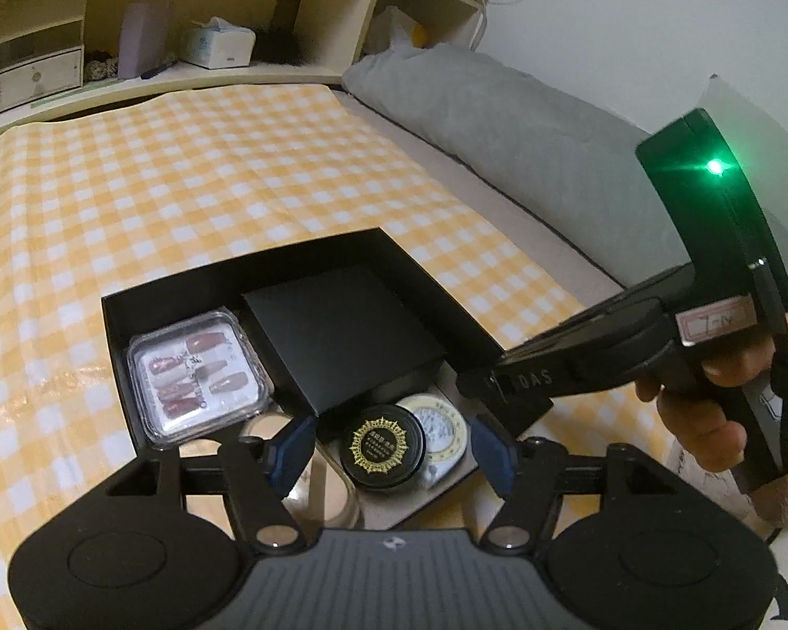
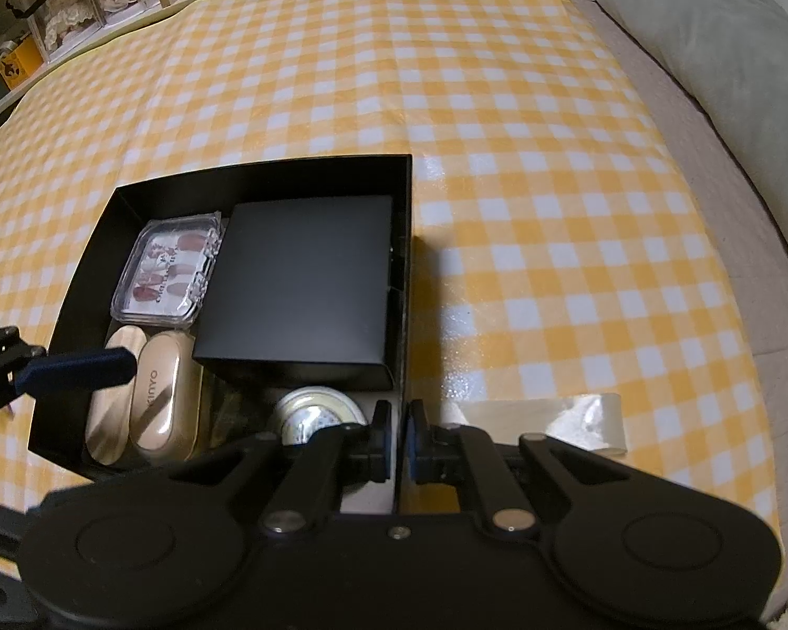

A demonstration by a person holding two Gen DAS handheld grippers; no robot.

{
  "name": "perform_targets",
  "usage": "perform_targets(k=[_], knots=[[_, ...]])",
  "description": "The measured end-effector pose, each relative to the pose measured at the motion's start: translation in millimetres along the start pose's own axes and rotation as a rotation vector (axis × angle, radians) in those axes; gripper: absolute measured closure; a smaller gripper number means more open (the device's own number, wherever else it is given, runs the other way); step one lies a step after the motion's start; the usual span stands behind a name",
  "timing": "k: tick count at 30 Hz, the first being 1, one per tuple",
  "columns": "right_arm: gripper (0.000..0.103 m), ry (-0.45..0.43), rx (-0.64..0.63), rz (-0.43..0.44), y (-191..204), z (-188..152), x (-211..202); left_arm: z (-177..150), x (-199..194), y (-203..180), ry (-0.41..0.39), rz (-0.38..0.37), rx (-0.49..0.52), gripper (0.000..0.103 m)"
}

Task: Organize rigid objects
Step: 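Carry the black jar with the left tool into the box, then open the left tool to release the jar and lift away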

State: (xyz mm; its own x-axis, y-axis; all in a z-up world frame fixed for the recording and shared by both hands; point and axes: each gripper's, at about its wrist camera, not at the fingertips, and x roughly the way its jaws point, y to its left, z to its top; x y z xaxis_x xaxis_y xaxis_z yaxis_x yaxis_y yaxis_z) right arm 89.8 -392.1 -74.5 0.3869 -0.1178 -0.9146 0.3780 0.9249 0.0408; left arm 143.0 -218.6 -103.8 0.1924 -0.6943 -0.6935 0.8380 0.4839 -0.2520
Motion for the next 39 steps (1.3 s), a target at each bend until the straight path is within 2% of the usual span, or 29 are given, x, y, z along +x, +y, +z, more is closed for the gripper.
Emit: perform_targets(k=[5,11,17,19,22,30,39], knots=[[0.096,0.0,0.0,-0.001,1,0,0,-3,-1,-5,0.022,-0.013,0.002,0.036],[0.096,0.0,-0.001,-0.001,0,0,0,-4,-5,-11,0.046,-0.029,0.001,0.029],[0.096,0.0,-0.001,-0.002,1,0,0,-5,-11,-16,0.05,-0.036,0.003,0.014],[0.096,0.0,-0.001,-0.002,1,0,0,-6,-12,-17,0.049,-0.03,0.002,0.006],[0.096,0.001,-0.002,-0.003,1,0,0,-7,-17,-19,0.04,-0.014,0.008,0.0],[0.096,0.001,-0.002,-0.003,1,0,0,-9,-37,-20,0.031,0.03,0.01,0.0],[0.096,0.002,-0.004,-0.004,1,0,0,9,-84,12,-0.083,0.127,-0.091,0.0]])
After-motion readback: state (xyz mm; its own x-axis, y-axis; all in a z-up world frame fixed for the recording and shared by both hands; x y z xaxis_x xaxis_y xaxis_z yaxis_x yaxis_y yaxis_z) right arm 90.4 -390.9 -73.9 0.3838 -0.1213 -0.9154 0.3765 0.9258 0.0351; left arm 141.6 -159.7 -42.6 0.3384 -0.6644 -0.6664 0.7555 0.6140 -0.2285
